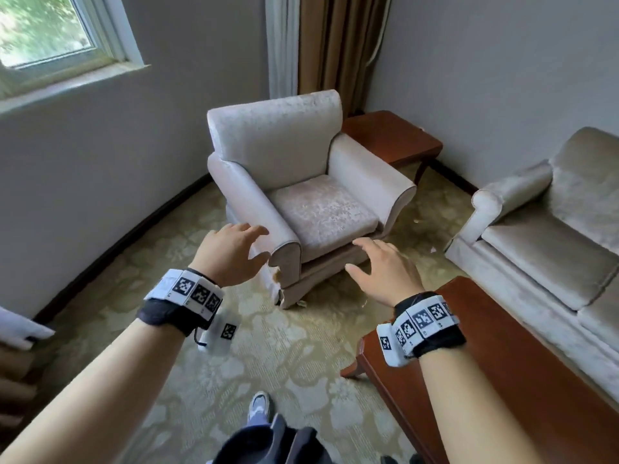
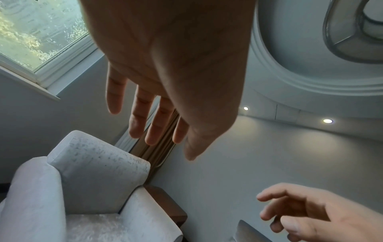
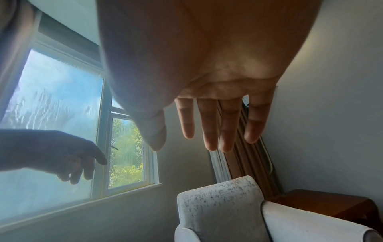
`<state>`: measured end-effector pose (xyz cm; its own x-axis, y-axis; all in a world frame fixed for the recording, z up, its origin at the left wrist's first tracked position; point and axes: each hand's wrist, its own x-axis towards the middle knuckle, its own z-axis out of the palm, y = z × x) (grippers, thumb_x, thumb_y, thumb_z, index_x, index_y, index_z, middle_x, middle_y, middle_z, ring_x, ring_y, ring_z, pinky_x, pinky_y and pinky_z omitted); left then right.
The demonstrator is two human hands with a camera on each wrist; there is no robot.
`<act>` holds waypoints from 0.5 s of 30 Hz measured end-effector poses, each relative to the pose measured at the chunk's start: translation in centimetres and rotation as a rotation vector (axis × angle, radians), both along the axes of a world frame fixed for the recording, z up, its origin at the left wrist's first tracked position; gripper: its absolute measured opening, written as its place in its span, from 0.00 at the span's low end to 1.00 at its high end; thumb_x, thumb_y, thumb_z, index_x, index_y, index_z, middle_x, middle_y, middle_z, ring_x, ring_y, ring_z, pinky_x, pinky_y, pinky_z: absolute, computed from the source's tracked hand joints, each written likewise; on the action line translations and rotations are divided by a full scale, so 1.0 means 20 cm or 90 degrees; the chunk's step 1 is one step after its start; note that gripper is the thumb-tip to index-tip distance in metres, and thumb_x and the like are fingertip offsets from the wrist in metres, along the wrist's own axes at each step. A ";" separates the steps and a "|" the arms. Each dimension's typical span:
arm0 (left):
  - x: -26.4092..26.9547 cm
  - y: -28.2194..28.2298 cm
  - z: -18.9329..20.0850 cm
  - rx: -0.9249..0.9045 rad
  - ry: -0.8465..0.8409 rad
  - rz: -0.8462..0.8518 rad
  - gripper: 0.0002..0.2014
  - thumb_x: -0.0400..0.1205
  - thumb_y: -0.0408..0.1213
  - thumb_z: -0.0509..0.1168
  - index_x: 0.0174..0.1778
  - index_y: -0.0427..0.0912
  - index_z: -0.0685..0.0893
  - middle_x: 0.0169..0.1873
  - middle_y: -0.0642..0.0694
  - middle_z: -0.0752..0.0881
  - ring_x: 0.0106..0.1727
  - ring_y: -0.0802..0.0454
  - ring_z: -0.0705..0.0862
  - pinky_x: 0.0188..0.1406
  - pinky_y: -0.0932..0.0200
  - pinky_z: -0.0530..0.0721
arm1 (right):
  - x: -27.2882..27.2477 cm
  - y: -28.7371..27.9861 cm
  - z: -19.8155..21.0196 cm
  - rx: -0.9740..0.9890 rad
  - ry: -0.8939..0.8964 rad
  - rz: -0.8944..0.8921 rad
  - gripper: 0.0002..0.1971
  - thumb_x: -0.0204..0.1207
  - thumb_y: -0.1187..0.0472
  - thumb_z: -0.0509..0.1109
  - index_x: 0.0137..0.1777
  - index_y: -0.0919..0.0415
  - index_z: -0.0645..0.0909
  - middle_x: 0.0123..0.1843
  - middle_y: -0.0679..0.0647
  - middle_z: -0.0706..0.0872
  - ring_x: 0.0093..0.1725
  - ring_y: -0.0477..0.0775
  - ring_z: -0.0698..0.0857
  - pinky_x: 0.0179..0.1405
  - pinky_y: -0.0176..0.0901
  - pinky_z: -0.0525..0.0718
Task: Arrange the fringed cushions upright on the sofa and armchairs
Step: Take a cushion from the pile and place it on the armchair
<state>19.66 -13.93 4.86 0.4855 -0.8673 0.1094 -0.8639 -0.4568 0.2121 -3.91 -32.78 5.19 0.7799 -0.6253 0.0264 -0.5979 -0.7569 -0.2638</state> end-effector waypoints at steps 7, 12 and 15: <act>0.47 -0.57 0.01 0.010 0.027 -0.059 0.23 0.79 0.54 0.64 0.70 0.56 0.75 0.57 0.53 0.84 0.60 0.47 0.82 0.53 0.48 0.79 | 0.40 -0.42 0.02 0.051 -0.047 -0.062 0.25 0.78 0.41 0.65 0.73 0.45 0.72 0.68 0.47 0.81 0.68 0.54 0.77 0.61 0.53 0.80; 0.63 -1.05 0.06 0.008 0.047 -0.126 0.22 0.79 0.53 0.64 0.70 0.57 0.75 0.56 0.53 0.84 0.60 0.47 0.82 0.54 0.48 0.81 | 0.45 -0.75 0.03 0.066 -0.076 -0.152 0.23 0.77 0.42 0.67 0.71 0.44 0.73 0.66 0.47 0.82 0.65 0.54 0.80 0.56 0.50 0.81; 0.67 -1.34 0.06 -0.017 0.087 -0.158 0.21 0.78 0.52 0.66 0.68 0.57 0.76 0.54 0.55 0.84 0.56 0.49 0.83 0.53 0.47 0.82 | 0.44 -0.97 0.03 0.092 -0.100 -0.208 0.23 0.77 0.42 0.68 0.72 0.43 0.72 0.67 0.46 0.81 0.64 0.52 0.81 0.55 0.50 0.82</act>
<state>33.01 -40.64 6.12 0.2700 -0.9593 0.0826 -0.9112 -0.2268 0.3439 4.83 -52.27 5.83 0.5330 -0.8458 0.0230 -0.7449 -0.4820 -0.4613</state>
